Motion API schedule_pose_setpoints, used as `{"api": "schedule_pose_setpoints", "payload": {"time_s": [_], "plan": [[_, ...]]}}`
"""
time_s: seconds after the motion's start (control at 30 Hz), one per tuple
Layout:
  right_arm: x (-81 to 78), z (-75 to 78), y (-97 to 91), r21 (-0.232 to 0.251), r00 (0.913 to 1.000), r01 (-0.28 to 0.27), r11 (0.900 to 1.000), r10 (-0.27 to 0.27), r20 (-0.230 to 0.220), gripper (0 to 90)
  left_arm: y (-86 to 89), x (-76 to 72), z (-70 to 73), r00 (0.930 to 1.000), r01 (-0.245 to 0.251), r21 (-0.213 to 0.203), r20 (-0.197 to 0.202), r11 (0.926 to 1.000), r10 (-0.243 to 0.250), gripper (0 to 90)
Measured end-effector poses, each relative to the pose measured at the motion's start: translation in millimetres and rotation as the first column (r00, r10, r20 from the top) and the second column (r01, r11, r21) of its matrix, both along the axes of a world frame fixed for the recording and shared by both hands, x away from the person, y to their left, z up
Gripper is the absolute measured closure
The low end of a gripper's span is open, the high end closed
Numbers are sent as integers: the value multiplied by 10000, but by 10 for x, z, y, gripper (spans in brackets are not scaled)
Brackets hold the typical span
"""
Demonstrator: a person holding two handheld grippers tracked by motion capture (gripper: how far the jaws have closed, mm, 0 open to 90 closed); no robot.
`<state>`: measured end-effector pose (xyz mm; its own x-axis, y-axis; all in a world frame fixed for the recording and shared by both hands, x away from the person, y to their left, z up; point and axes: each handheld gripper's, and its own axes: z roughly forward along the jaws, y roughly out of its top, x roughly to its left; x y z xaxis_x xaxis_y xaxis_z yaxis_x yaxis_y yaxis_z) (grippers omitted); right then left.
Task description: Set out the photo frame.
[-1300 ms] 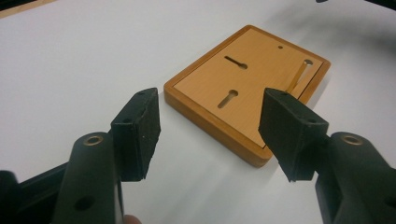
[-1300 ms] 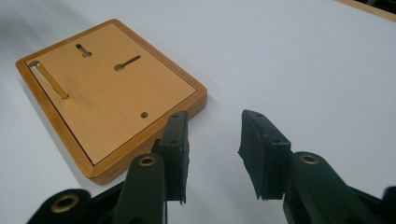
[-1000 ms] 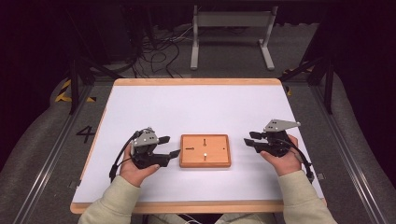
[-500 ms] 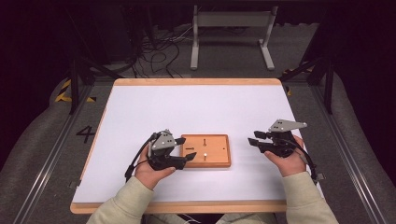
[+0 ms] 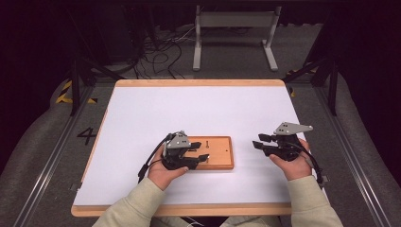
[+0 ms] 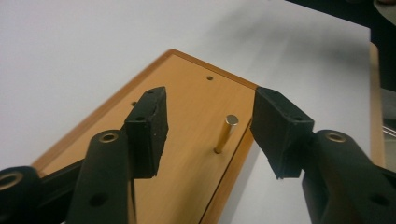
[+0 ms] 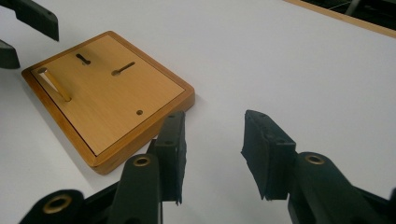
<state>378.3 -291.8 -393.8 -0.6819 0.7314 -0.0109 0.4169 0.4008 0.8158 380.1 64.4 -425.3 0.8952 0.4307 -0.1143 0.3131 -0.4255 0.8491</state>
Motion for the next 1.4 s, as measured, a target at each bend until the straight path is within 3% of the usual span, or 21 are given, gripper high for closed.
{"api": "schedule_pose_setpoints", "payload": {"time_s": [0.3, 0.37, 0.53, 0.67, 0.87, 1.0, 1.13, 1.2, 1.3, 1.4], "plan": [[-38, -18, -42, 98, 10000, 33, 9999, -33, -58, 599, -188, 48, -152, 9941, 1048, 409, -335, 9936, -1035, 573], [-39, -23, -44, 99, 10000, 29, 9999, -28, -71, 599, -200, 57, -168, 9937, 1074, 429, -380, 9933, -1058, 577], [-46, -39, -53, 83, 9999, 65, 9999, -64, -142, 599, -243, 86, -222, 9927, 1131, 607, -496, 9917, -1101, 694], [-55, -39, -59, 98, 9999, 54, 9999, -52, -124, 600, -239, 86, -233, 9957, 919, 824, -155, 9924, -909, 823], [-65, -44, -73, 152, 9999, 53, 9999, -50, -148, 600, -245, 72, -245, 9943, 1016, 904, 219, 9907, -1040, 831], [-67, -39, -66, 151, 9999, 11, 9999, -10, -117, 600, -267, 23, -236, 9844, 1218, 1512, 1079, 9810, -1389, 833], [-67, -34, -49, 160, 10000, -65, 9999, 66, -19, 597, -265, -3, -251, 9761, 1251, 1643, 1562, 9784, -1511, 834], [-70, -28, -39, 98, 9999, -115, 9999, 114, 99, 604, -274, -26, -246, 9692, 1243, 1898, 1869, 9739, -1601, 833], [-70, -23, -35, 196, 9998, -218, 9996, 218, 27, 660, -290, -96, -242, 9505, 1225, 2341, 2518, 9645, -1818, 831], [-70, -19, -30, 266, 9996, -285, 9992, 284, 39, 659, -293, -131, -242, 9446, 1238, 2505, 2666, 9602, -1914, 832]]}}
